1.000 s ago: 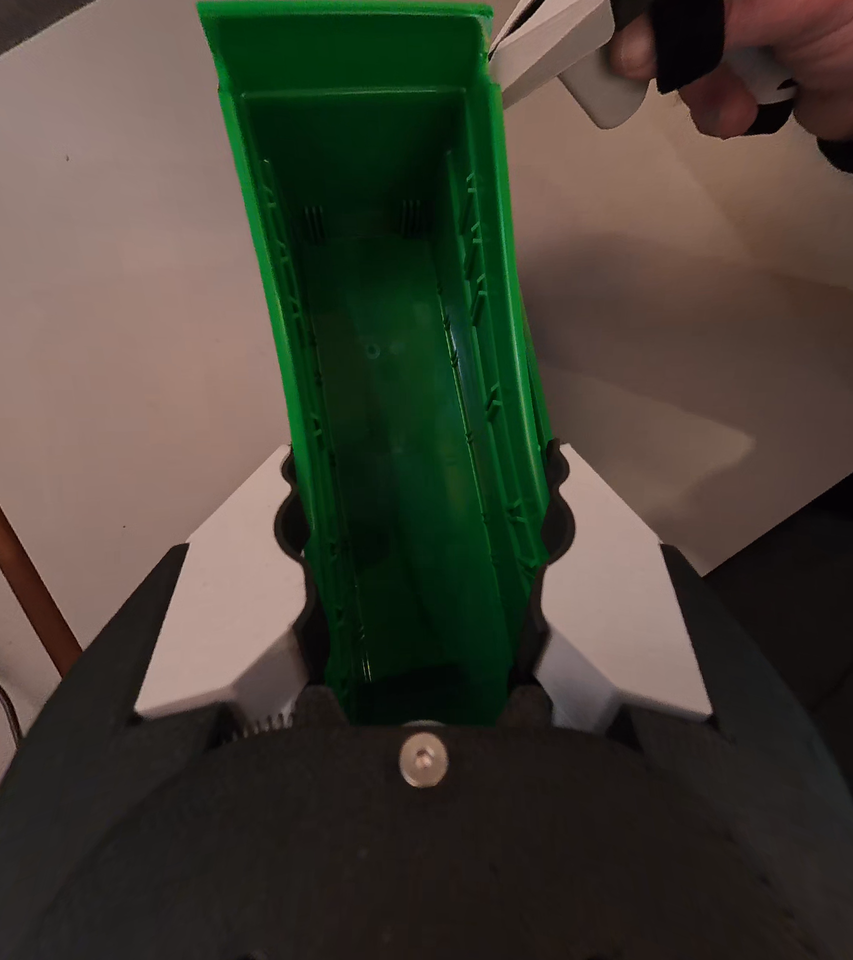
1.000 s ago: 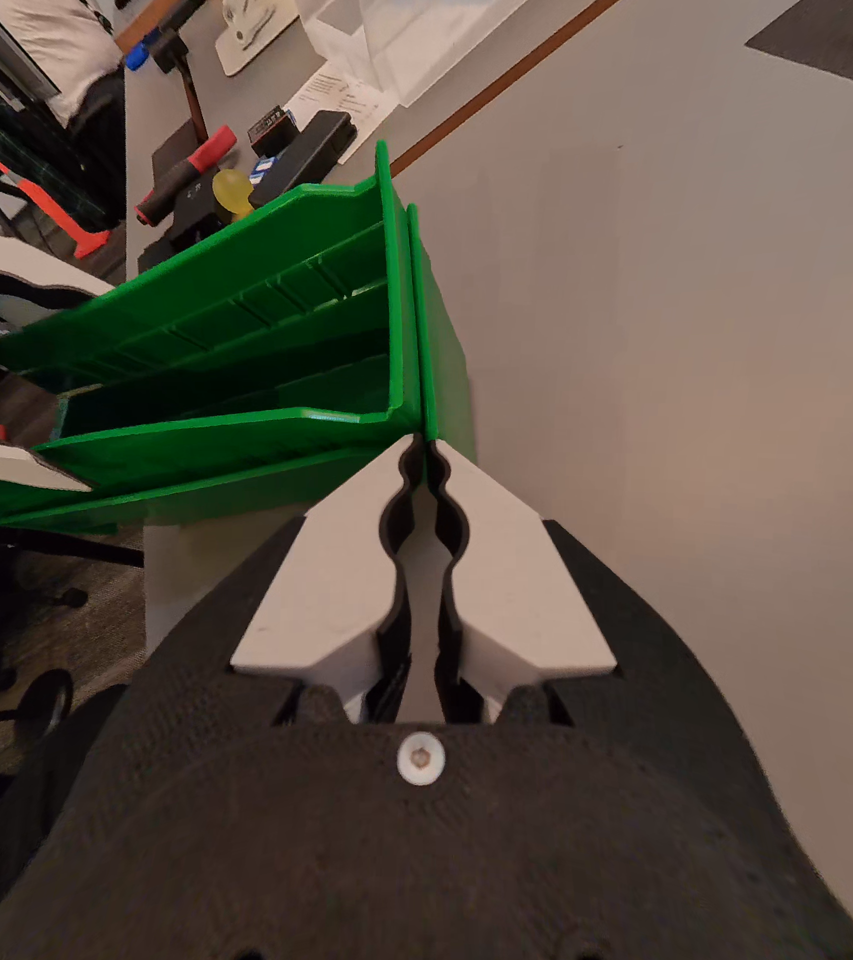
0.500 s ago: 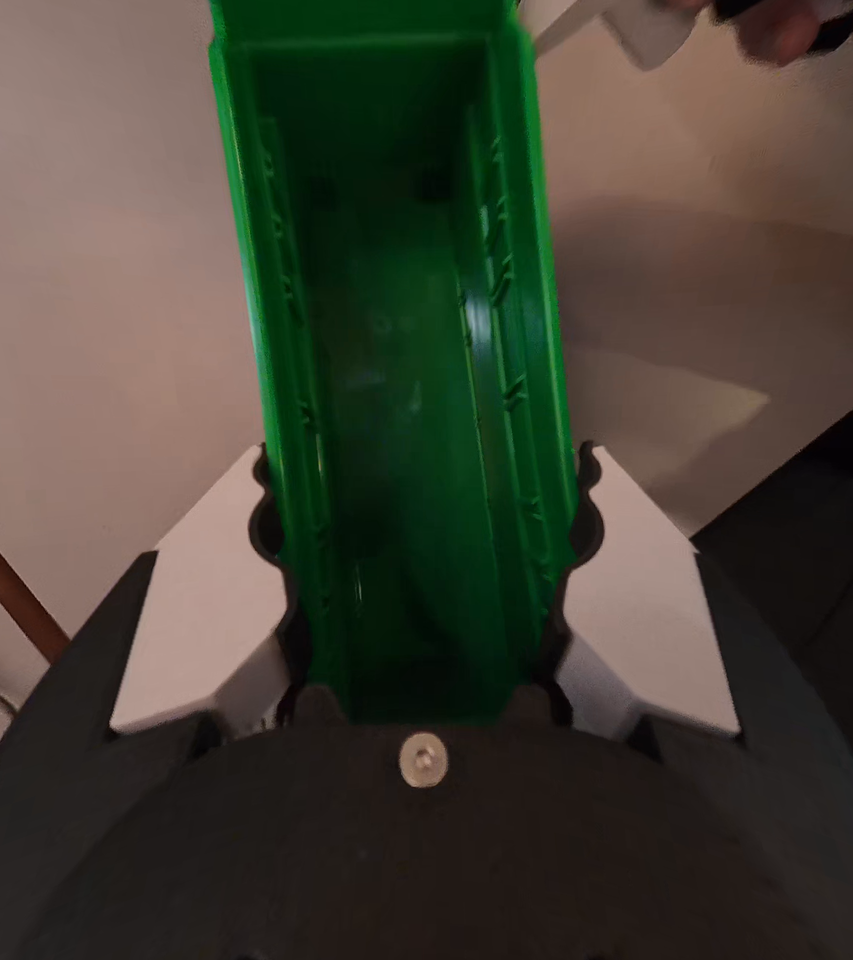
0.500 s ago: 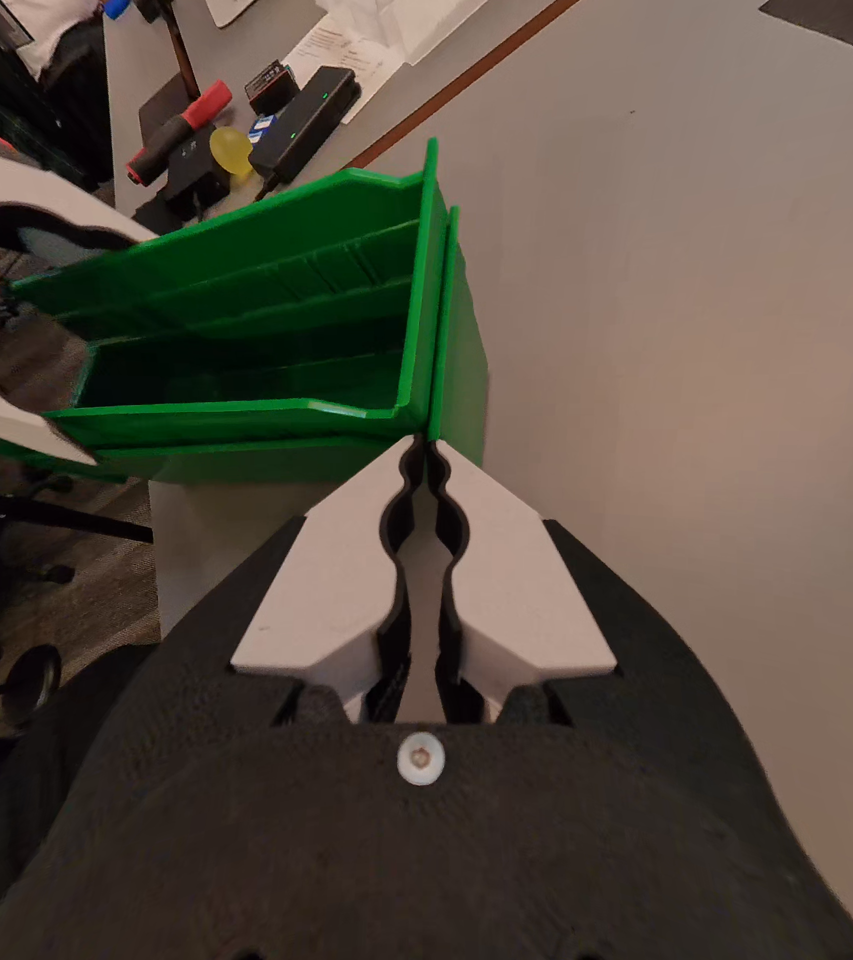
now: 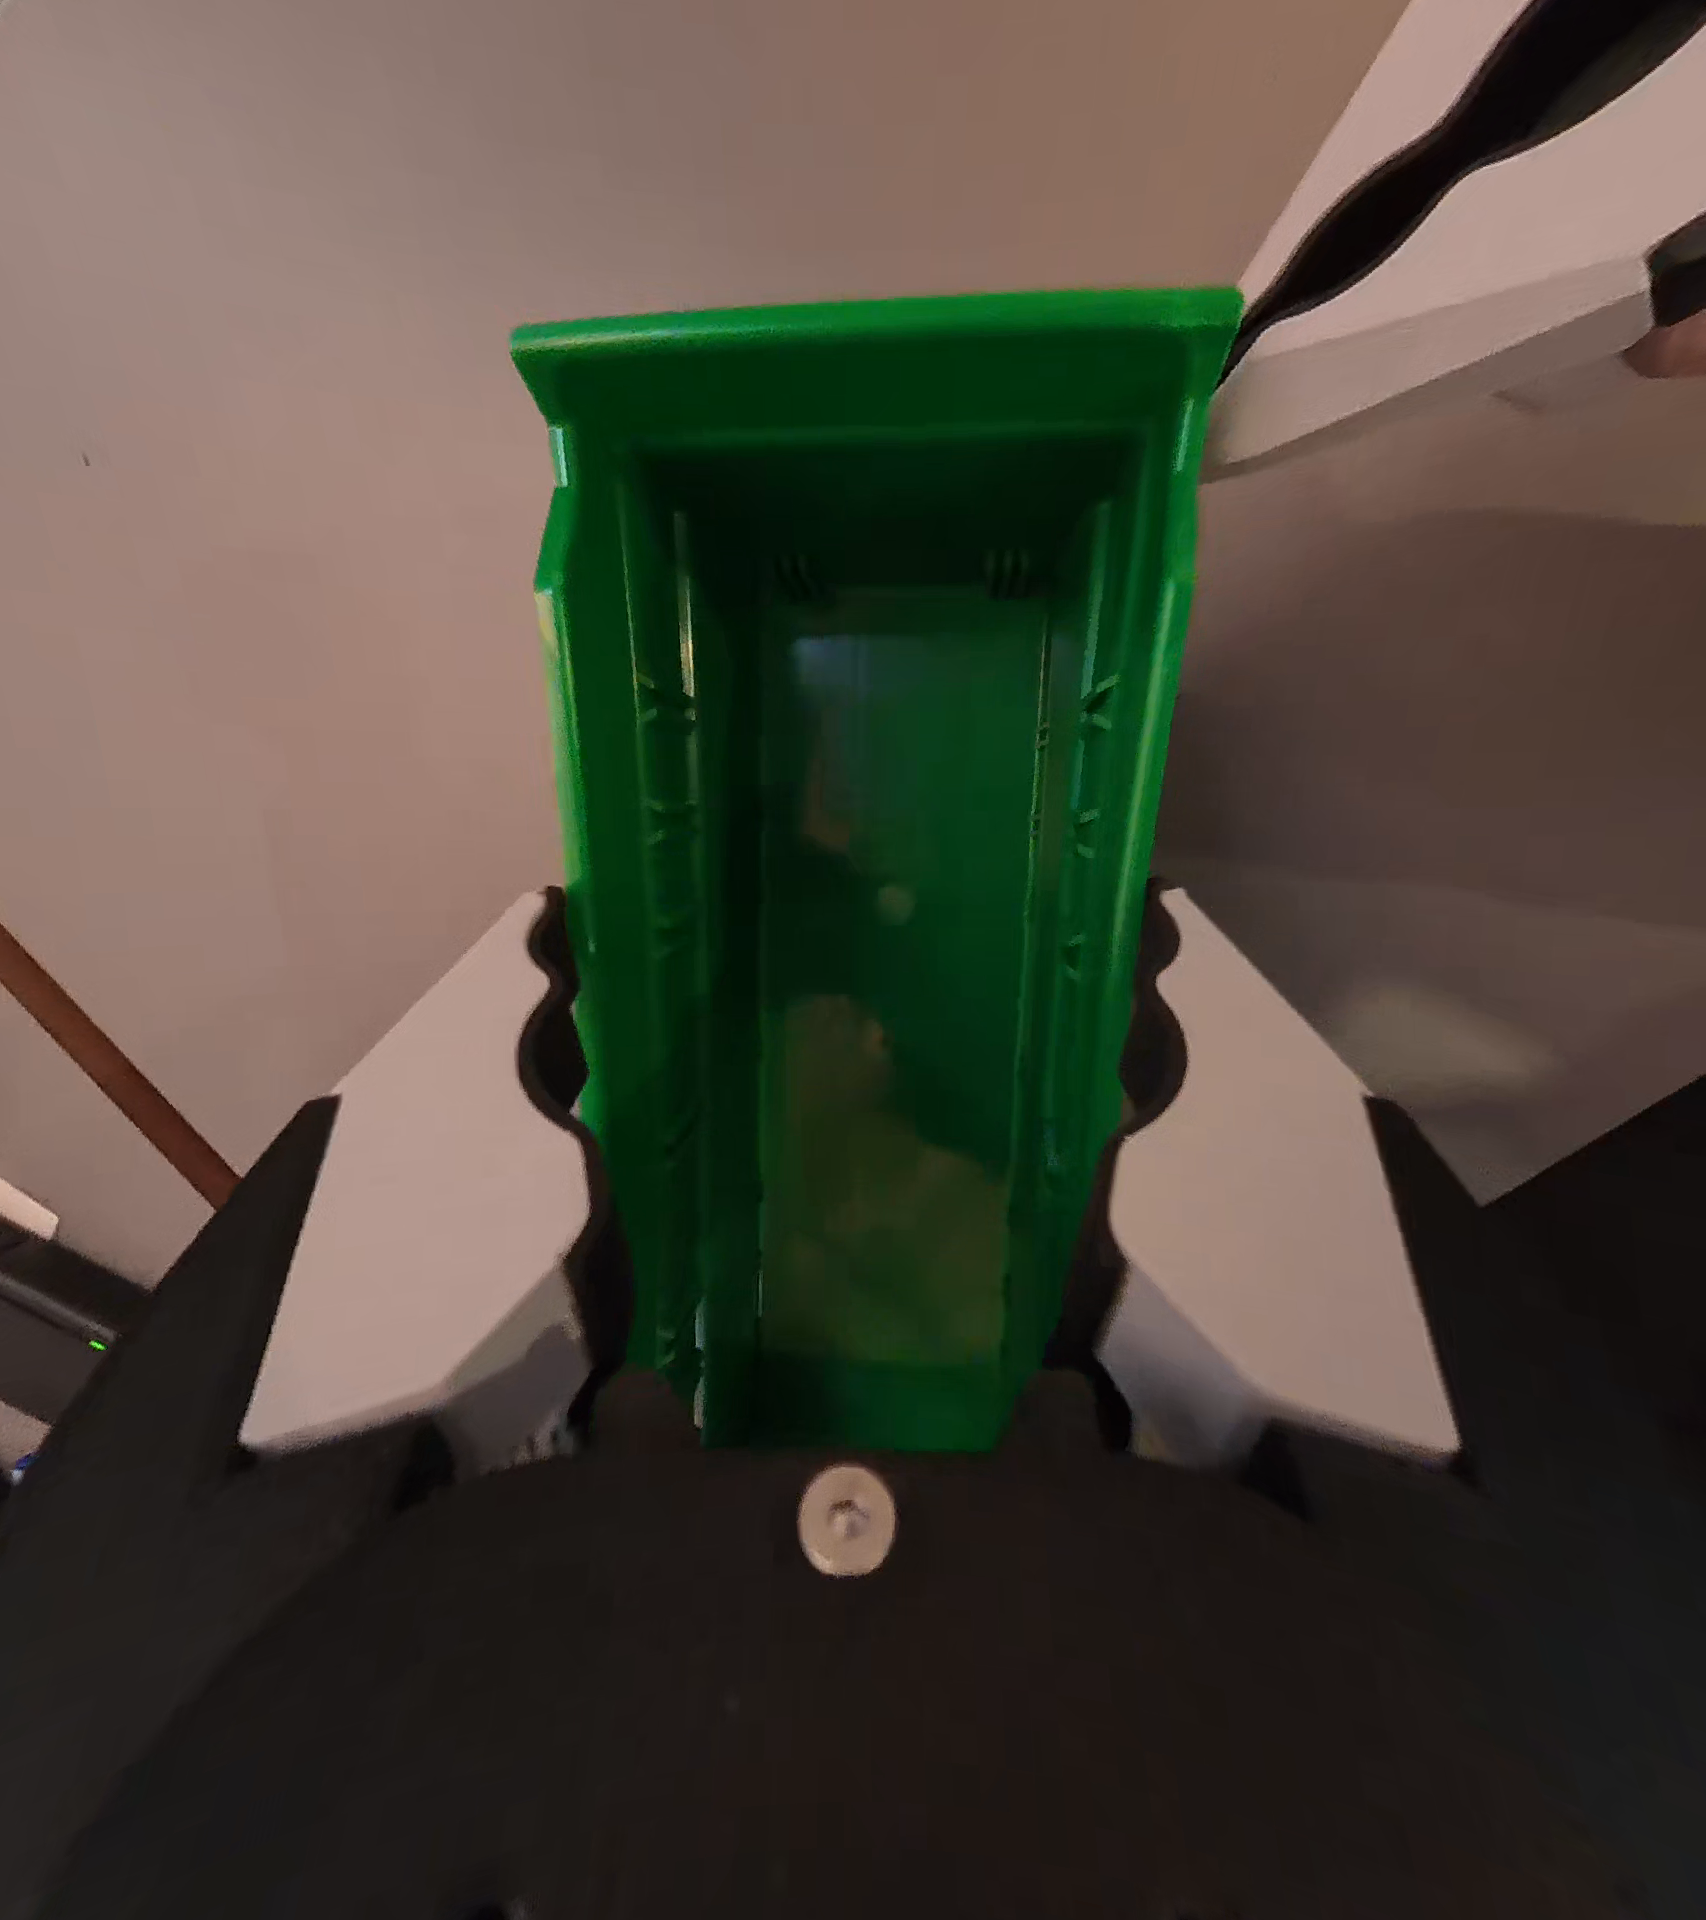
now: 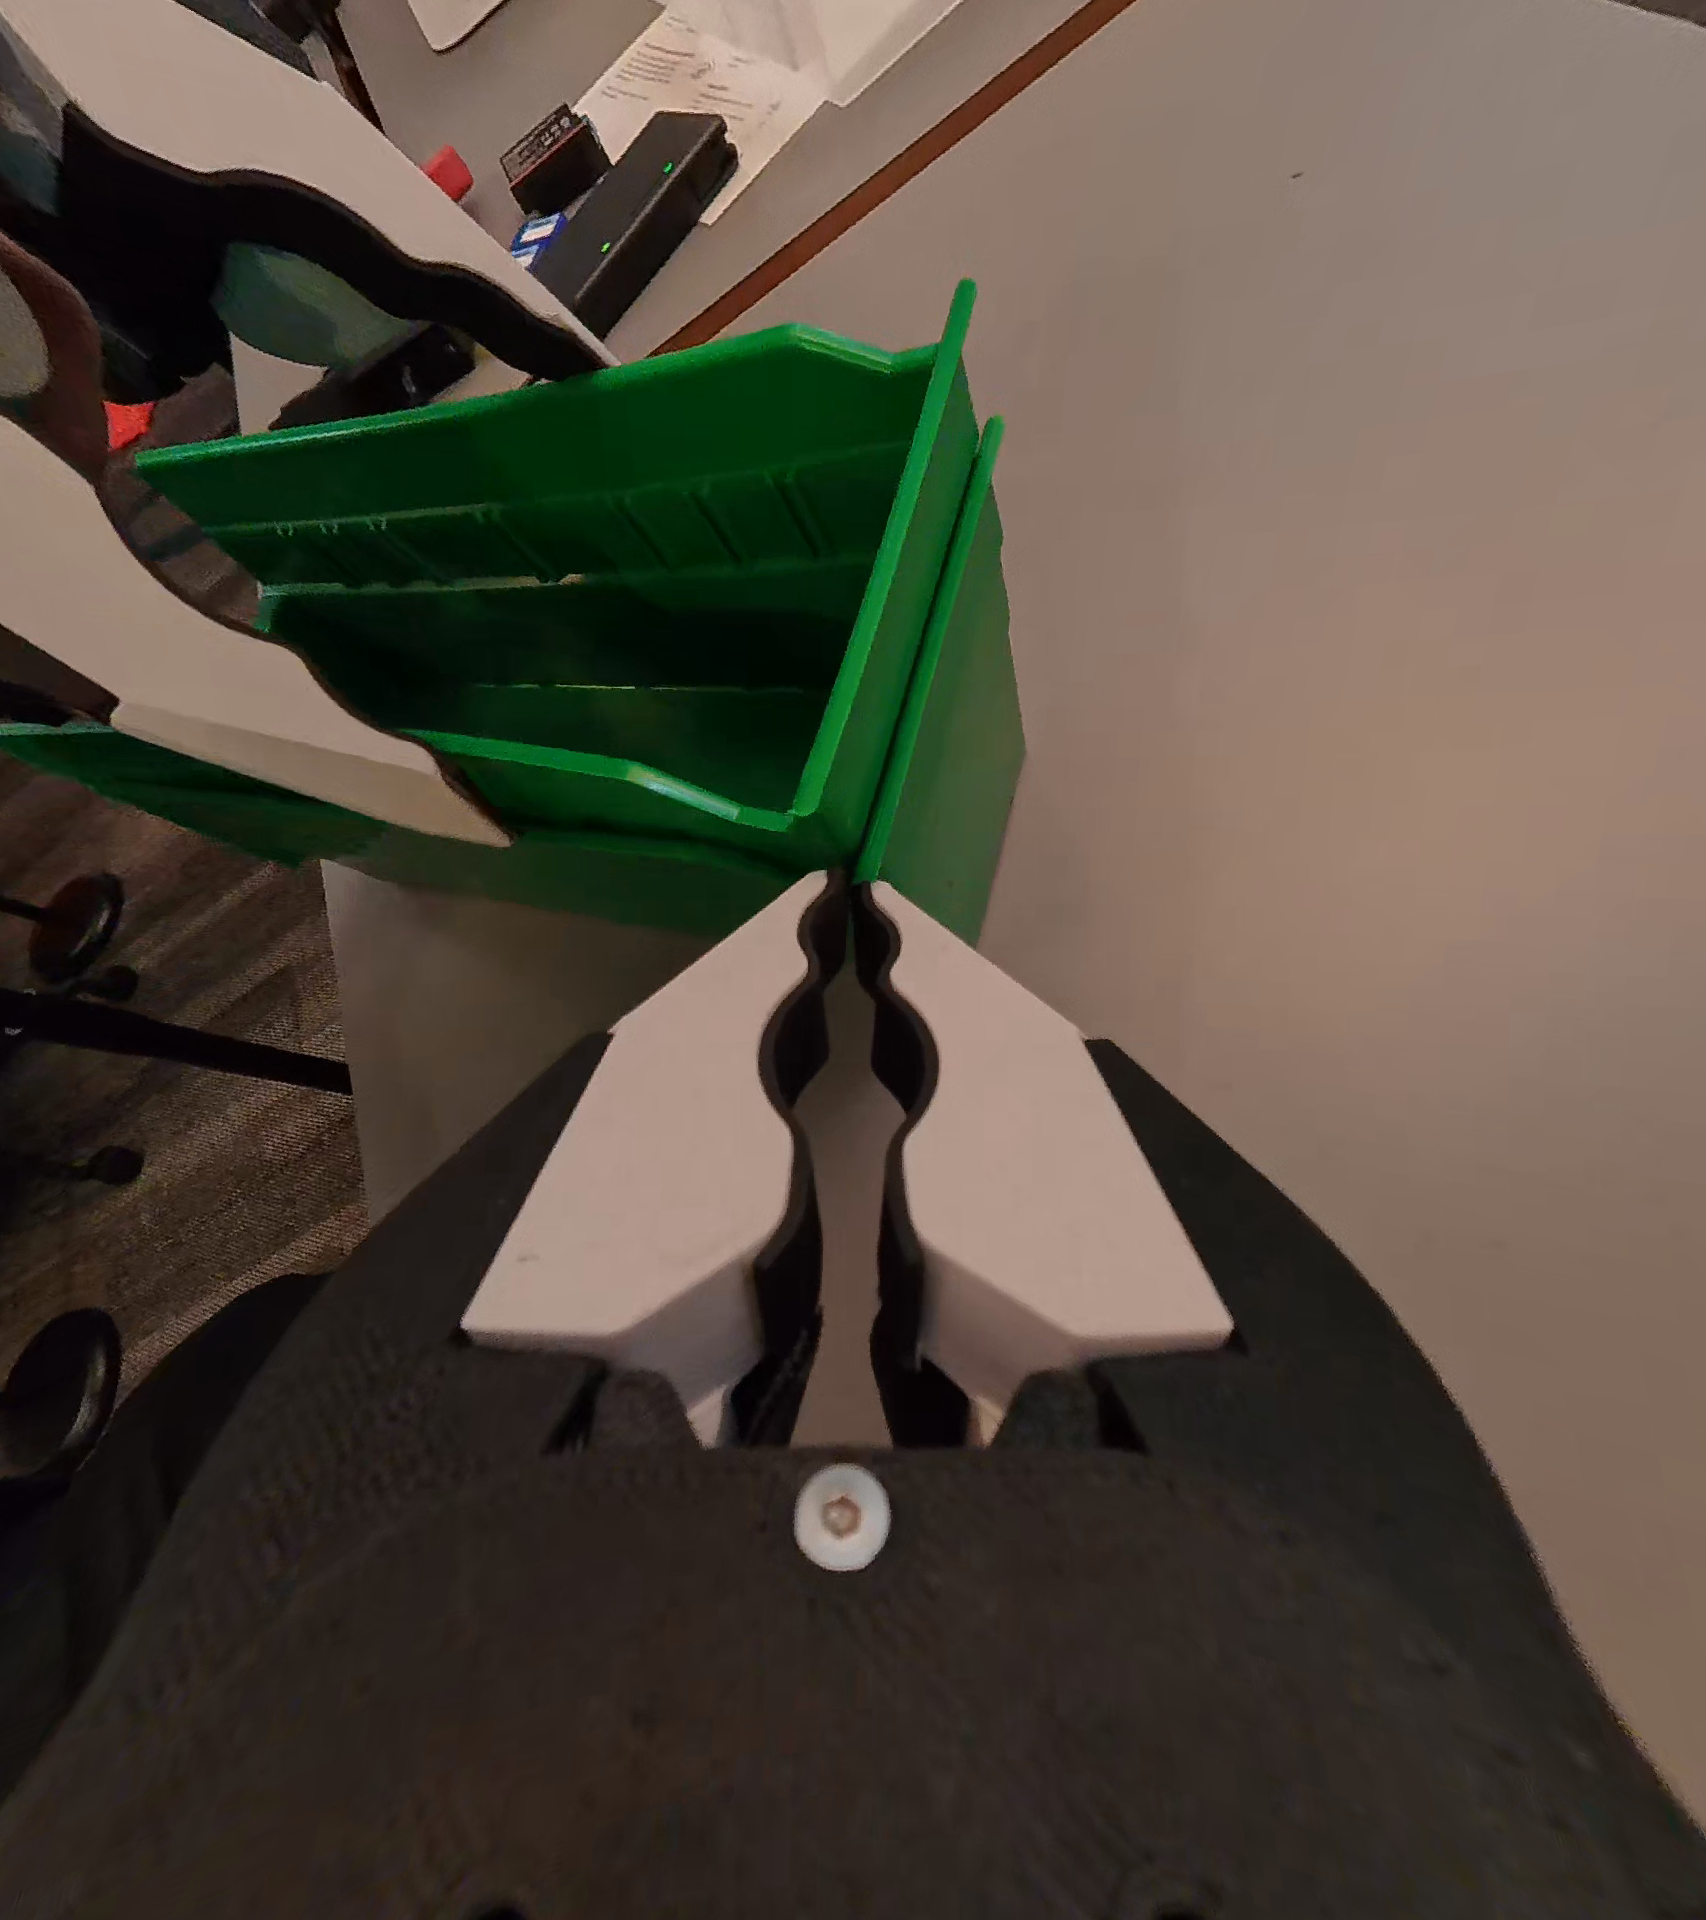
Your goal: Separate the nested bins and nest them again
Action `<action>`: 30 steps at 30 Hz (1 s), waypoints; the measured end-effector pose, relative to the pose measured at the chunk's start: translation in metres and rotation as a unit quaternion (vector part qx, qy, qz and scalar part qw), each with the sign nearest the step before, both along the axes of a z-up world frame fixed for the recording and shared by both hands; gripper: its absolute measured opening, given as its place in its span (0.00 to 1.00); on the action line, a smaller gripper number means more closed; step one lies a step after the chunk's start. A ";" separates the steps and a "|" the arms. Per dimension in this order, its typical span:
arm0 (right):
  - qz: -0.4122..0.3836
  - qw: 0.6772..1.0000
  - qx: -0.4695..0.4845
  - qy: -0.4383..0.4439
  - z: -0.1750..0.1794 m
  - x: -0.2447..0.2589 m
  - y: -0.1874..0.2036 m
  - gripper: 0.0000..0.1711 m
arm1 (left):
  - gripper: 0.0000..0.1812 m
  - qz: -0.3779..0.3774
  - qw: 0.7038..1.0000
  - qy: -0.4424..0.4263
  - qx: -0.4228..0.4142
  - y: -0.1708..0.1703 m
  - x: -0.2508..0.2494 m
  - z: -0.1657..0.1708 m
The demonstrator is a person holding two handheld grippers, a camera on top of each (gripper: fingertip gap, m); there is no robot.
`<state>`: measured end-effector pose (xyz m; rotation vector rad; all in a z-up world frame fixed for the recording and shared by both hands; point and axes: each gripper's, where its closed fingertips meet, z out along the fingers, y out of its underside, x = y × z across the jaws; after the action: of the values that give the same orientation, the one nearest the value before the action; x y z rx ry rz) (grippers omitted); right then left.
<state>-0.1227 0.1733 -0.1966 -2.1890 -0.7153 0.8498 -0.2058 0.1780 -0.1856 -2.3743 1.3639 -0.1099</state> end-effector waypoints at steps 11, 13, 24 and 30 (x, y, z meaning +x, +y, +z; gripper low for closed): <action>0.004 1.000 -0.011 -0.001 -0.001 0.005 0.003 0.00 | 0.50 -0.011 0.998 -0.041 0.038 0.004 0.004 0.021; 0.005 1.000 -0.010 -0.003 0.000 0.005 0.003 0.00 | 0.50 -0.009 0.998 -0.054 0.039 0.005 0.003 0.031; -0.006 1.000 -0.002 0.001 0.000 0.002 0.012 0.00 | 0.52 -0.004 0.991 -0.111 0.080 0.003 -0.009 0.088; -0.003 1.000 0.009 0.007 0.001 -0.005 0.024 0.00 | 0.53 0.001 0.986 -0.121 0.115 0.005 -0.017 0.111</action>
<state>-0.1272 0.1977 -0.1961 -2.1661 -0.7078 0.8514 -0.2230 0.1834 -0.0748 -2.0947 1.1921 -0.2202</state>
